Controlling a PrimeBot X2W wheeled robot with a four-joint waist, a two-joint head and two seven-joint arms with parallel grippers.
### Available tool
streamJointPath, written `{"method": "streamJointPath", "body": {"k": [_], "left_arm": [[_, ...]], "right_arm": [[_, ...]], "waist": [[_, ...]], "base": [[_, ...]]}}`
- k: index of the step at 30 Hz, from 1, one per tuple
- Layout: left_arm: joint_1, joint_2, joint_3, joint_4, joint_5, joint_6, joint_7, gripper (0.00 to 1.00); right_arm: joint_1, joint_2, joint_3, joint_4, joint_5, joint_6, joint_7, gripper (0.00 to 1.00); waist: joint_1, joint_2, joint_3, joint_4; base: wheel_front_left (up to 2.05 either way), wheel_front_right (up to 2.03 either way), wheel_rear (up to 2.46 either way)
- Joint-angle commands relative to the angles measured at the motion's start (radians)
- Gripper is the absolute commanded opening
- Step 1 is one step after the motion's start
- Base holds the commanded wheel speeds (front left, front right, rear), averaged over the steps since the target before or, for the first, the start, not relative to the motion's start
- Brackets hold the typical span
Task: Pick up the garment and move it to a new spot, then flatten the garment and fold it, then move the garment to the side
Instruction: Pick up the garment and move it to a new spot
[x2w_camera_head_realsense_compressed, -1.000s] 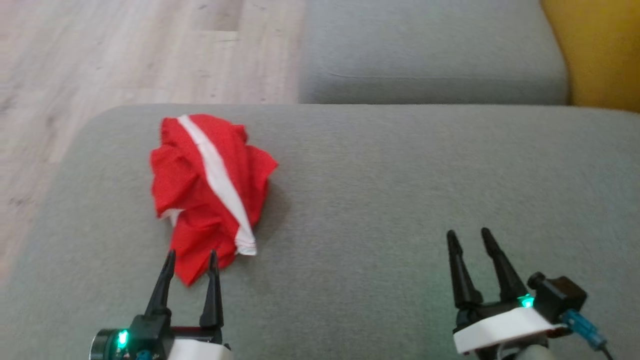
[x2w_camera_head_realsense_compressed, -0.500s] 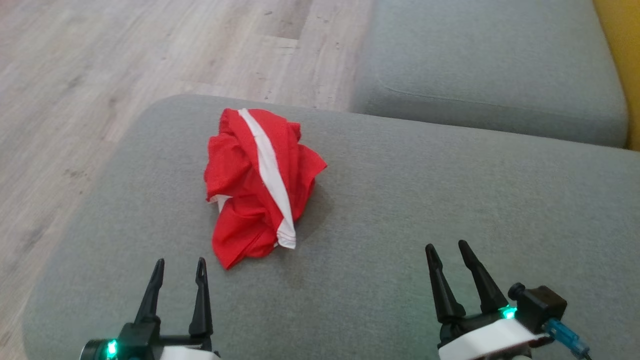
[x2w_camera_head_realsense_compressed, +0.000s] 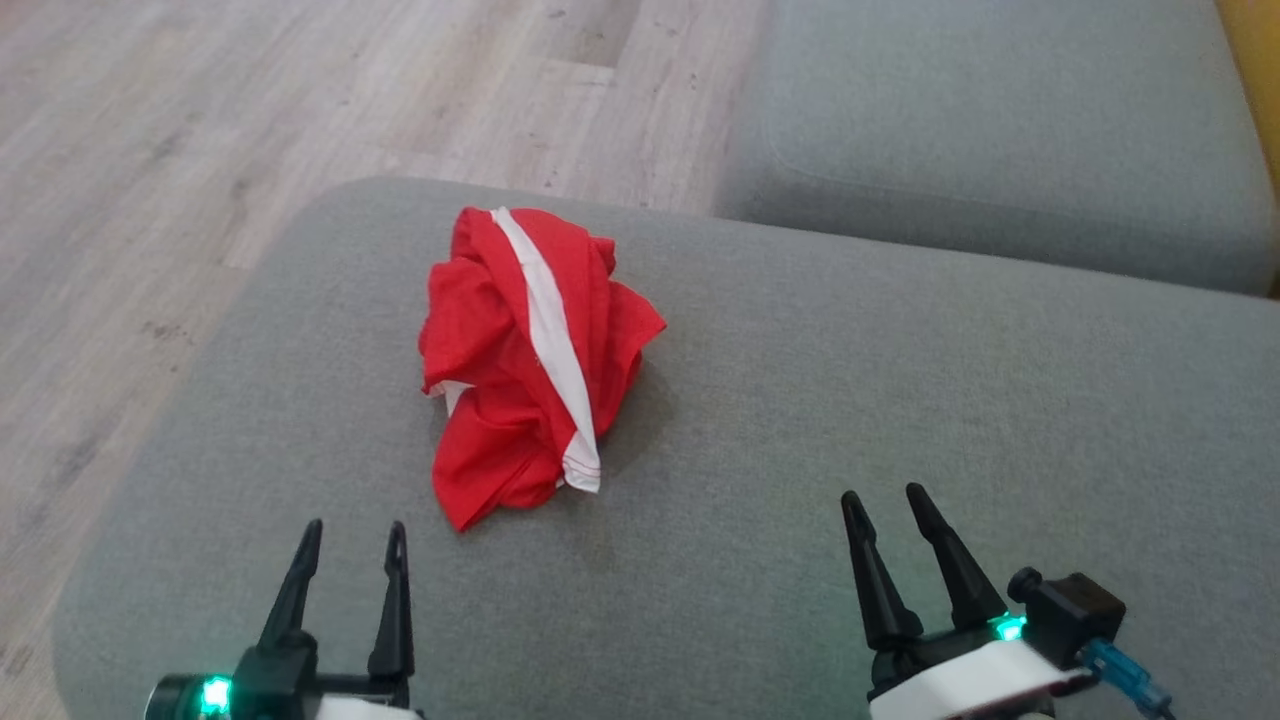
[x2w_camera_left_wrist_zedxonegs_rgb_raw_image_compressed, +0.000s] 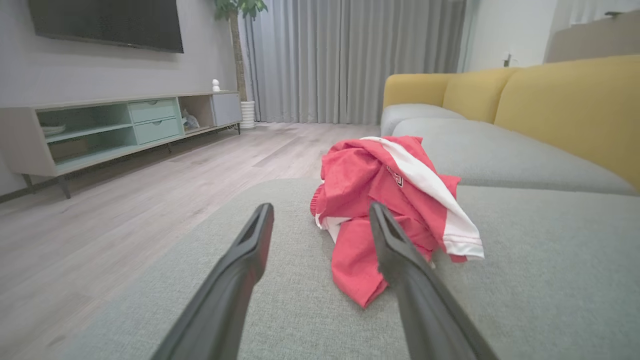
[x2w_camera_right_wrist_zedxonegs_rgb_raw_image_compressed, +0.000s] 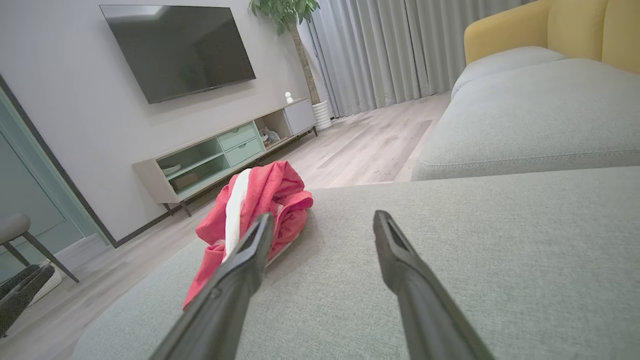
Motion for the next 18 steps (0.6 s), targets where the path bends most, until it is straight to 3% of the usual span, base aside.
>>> {"method": "streamJointPath", "body": {"k": [1,4,10,15,18], "left_arm": [[-0.078,0.021,0.019,-0.018,0.018,-0.011,-0.009,1.0],[-0.158,0.046,-0.009,0.001,0.039,-0.044,0.023,1.0],[-0.426,0.099,-0.062,0.053,0.04,-0.122,0.227,1.0],[-0.641,0.124,-0.096,0.149,-0.006,-0.144,0.438,1.0],[-0.727,0.143,-0.116,0.205,-0.041,-0.149,0.507,1.0]], "right_arm": [[-0.038,-0.008,0.019,-0.031,0.004,-0.001,-0.011,1.0],[-0.046,-0.008,0.011,-0.034,0.0,-0.001,-0.011,1.0],[-0.09,-0.008,-0.008,-0.047,-0.022,-0.001,-0.011,1.0],[-0.135,-0.008,-0.007,-0.053,-0.029,-0.001,-0.011,1.0],[-0.157,-0.008,-0.005,-0.052,-0.023,-0.001,-0.011,1.0]], "waist": [[0.0,0.0,0.016,-0.015],[0.0,0.0,0.041,-0.03],[0.0,0.0,0.135,-0.064],[0.0,0.0,0.211,-0.103],[0.0,0.0,0.241,-0.132]], "base": [[0.0,0.0,0.0],[0.0,0.0,0.0],[0.0,0.0,0.0],[0.0,0.0,0.0],[0.0,0.0,0.0]]}}
